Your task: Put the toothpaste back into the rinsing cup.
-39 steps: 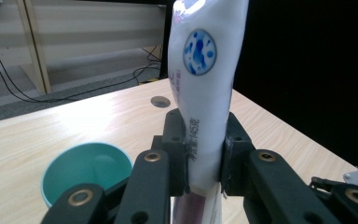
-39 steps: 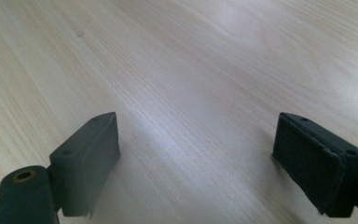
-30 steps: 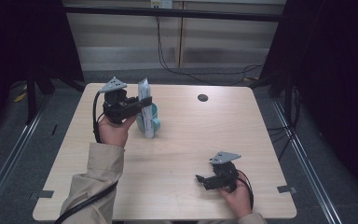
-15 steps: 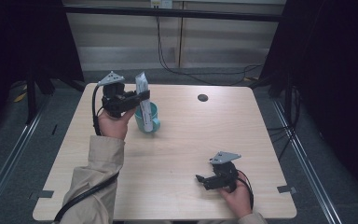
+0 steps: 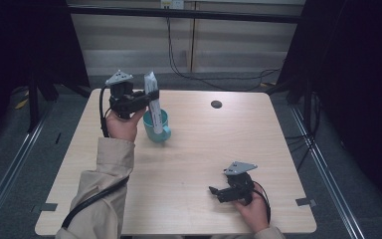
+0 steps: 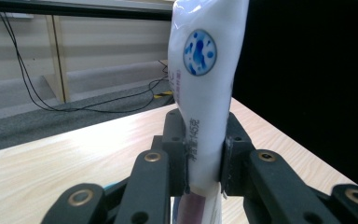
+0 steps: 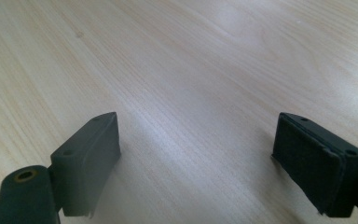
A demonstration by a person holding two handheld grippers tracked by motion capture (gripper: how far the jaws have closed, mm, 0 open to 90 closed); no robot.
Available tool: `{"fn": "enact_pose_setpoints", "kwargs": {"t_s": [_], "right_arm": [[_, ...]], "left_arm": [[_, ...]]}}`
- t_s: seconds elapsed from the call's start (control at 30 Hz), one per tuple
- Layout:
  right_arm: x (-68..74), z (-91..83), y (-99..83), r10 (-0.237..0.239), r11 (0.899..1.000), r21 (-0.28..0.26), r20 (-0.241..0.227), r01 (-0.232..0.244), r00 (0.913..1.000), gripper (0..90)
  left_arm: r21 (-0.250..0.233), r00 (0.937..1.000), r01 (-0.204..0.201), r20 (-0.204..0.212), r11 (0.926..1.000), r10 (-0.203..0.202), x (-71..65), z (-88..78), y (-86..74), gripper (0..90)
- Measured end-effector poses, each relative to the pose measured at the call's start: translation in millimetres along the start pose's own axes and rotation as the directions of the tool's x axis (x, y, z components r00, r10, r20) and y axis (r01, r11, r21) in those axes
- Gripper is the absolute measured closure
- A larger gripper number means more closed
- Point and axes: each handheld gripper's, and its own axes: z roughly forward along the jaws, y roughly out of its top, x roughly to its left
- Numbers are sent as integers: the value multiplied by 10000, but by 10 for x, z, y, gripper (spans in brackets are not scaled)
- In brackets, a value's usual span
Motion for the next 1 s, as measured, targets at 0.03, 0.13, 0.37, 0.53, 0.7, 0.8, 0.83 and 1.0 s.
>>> {"fn": "enact_pose_setpoints", "kwargs": {"t_s": [0.03,0.13,0.37,0.53,0.7,0.8,0.83,1.0], "right_arm": [[0,0,0,2,10000,-2,3,-2,10000,139],[0,0,0,4,10000,-3,4,-4,10000,139],[0,0,0,1,10000,-2,4,-1,10000,139],[-2,1,0,-23,10000,-23,8,23,10000,139],[-2,1,0,-23,10000,-24,7,23,10000,139],[-3,1,0,-20,10000,-23,2,20,10000,140],[-4,1,0,-20,10000,-22,-4,20,10000,140],[-5,1,0,-28,10000,-29,-10,28,10000,141]], "left_arm": [[-33,10000,27,15,10000,-27,2,7,6,765],[-57,10000,45,-11,10000,-45,21,31,13,766],[-67,9998,132,-127,9999,-133,82,100,-6,766],[-44,9998,150,-109,9999,-151,122,148,5,766],[-42,9997,158,-162,9999,-159,165,179,26,766],[-94,9998,123,-184,9999,-125,179,194,40,766],[-80,9998,97,-183,9999,-99,188,199,45,766],[-78,9997,152,-163,9999,-154,227,237,50,765]]}}
